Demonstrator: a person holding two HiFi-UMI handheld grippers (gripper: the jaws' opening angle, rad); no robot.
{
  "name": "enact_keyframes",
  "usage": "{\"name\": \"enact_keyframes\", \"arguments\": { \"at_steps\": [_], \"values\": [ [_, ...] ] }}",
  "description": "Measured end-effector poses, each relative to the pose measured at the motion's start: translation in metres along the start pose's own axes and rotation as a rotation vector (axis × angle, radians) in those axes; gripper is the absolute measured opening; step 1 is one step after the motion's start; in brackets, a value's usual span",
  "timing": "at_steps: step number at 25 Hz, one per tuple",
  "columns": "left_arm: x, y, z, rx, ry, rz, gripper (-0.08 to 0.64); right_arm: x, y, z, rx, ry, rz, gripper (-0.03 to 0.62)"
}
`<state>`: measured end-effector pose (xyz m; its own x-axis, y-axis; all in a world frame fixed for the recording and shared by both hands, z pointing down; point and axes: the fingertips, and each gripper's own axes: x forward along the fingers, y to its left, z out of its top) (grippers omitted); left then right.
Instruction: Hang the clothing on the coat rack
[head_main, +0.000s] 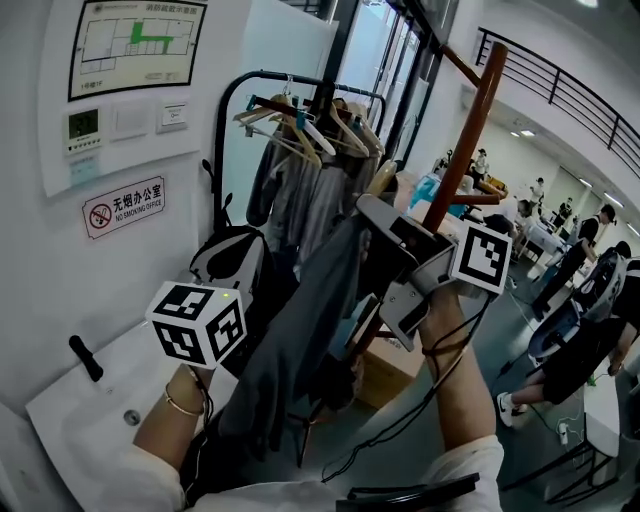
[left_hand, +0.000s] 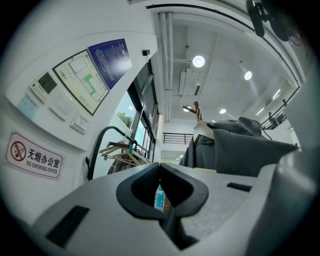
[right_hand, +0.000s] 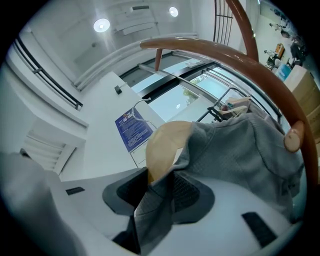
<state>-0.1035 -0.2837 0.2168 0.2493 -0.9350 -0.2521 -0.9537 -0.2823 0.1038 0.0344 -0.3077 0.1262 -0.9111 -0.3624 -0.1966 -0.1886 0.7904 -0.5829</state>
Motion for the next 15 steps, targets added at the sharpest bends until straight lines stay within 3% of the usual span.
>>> {"name": "enact_keyframes", "arguments": {
  "at_steps": [7,15],
  "values": [
    [0.037,0.001,0.010,0.004,-0.001,-0.054,0.009,0.008,-0.012,0.012,0.014,0.013,-0.020,0.158],
    [0.080,0.003,0.033,0.015,-0.066,-0.157,0.008,0.019,-0.011,0.039,0.003,-0.009,-0.057,0.160]
  ]
}}
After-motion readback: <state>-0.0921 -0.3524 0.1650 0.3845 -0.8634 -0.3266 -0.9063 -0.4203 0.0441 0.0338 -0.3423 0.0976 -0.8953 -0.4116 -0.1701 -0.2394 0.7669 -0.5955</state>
